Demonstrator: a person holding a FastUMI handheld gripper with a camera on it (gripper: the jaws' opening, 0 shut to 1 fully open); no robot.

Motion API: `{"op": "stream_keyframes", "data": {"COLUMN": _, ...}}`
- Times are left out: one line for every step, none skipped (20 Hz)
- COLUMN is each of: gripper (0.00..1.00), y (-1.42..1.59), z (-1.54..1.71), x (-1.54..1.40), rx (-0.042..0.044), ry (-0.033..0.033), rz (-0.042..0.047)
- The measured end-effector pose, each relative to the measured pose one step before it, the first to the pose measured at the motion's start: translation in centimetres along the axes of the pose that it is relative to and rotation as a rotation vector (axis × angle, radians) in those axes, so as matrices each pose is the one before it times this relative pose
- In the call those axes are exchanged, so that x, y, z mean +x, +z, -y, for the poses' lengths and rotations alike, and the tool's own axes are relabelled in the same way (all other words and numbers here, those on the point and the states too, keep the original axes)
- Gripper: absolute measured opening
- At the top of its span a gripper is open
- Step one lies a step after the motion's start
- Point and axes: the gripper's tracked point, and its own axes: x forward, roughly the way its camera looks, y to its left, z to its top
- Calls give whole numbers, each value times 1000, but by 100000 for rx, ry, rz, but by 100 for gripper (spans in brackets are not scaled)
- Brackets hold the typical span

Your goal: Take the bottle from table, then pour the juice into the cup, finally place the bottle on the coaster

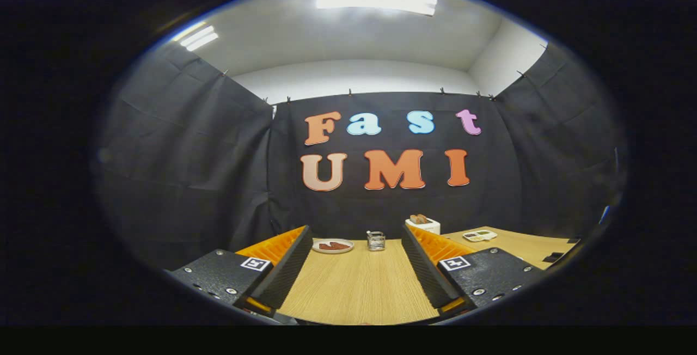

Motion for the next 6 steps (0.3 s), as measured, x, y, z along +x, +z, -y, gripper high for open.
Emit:
{"op": "stream_keyframes", "data": {"gripper": 97, "y": 129, "z": -3, "x": 242, "rx": -734, "ry": -91, "rz": 222}}
{"op": "stream_keyframes", "data": {"gripper": 97, "y": 188, "z": -20, "x": 312, "rx": -477, "ry": -77, "rz": 1026}}
{"op": "stream_keyframes", "data": {"gripper": 97, "y": 392, "z": -254, "x": 156, "rx": 135, "ry": 306, "rz": 1479}}
{"op": "stream_keyframes", "data": {"gripper": 97, "y": 228, "z": -256, "x": 242, "rx": 302, "ry": 1149, "rz": 2080}}
{"op": "stream_keyframes", "data": {"gripper": 97, "y": 543, "z": -579, "x": 326, "rx": -344, "ry": 1880, "rz": 3100}}
{"op": "stream_keyframes", "data": {"gripper": 97, "y": 347, "z": -273, "x": 316, "rx": -1012, "ry": 1849, "rz": 2361}}
